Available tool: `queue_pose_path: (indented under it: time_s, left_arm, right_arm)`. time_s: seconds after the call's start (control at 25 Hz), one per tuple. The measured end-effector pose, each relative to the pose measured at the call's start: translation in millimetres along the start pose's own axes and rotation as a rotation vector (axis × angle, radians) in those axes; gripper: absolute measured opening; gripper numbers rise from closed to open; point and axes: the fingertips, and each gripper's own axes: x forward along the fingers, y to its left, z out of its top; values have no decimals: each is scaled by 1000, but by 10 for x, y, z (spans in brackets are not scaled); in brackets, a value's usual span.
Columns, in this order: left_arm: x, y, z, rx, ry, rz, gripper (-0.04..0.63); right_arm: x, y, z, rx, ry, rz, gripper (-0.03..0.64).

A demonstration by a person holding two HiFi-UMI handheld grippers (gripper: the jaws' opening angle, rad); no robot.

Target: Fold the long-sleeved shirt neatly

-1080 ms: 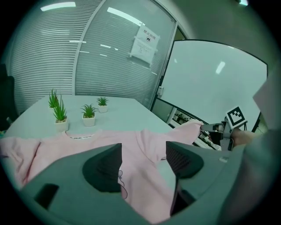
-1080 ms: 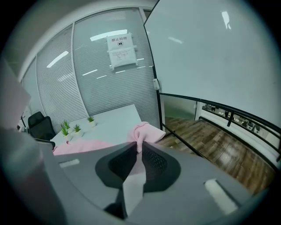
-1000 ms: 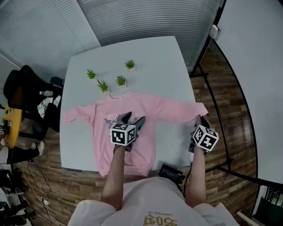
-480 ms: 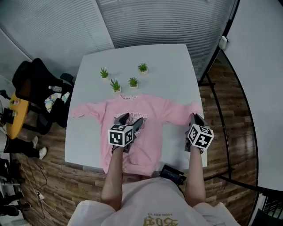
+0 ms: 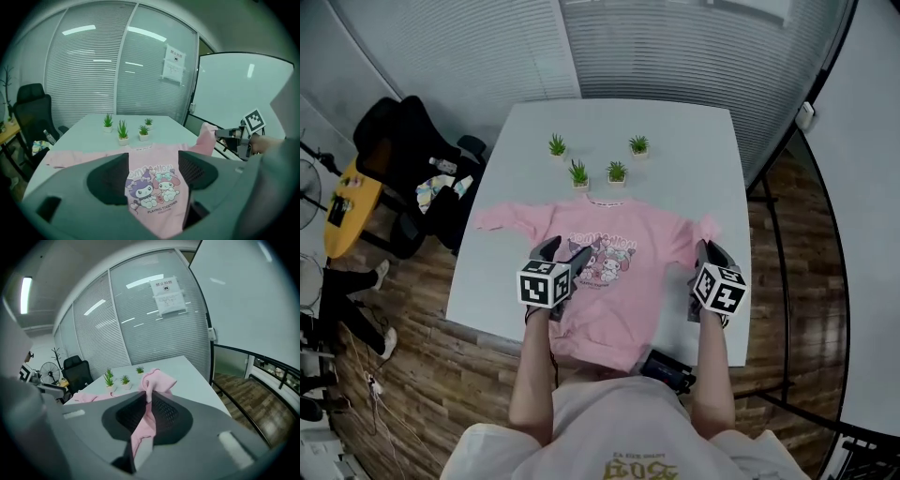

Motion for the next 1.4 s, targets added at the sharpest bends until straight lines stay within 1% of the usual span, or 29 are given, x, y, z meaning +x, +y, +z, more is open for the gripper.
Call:
queue_pose_path:
  time_s: [0.16, 0.32, 0.44, 0.64, 0.84, 1.16, 1.28, 1.4]
  left_arm:
    - [-226, 292, 6, -29, -22, 55, 336]
    - [-347, 482, -1, -16, -17, 93, 337]
    - [-406, 575, -13, -6, -12, 104, 337]
    - [-493, 736, -99, 32, 18, 119, 334]
    - [-518, 991, -91, 43, 35, 83, 334]
    - [-296, 1206, -126, 69, 75, -39, 337]
    - [-218, 1293, -150, 54, 73, -75, 344]
    - [-141, 1414, -164, 42, 74, -93, 347]
  right_arm:
    - [62, 290, 11, -32, 1, 44, 51]
    - [105, 535, -8, -56, 12, 84, 51]
    - [125, 700, -19, -66, 12, 104, 51]
    - [135, 958, -112, -69, 19, 124, 51]
    - [215, 1255, -146, -70, 12, 106, 51]
    - [499, 1729, -199, -75, 31, 64, 51]
    - [614, 1913, -224, -85, 39, 64, 51]
    - [734, 2061, -254, -94, 46, 61, 51]
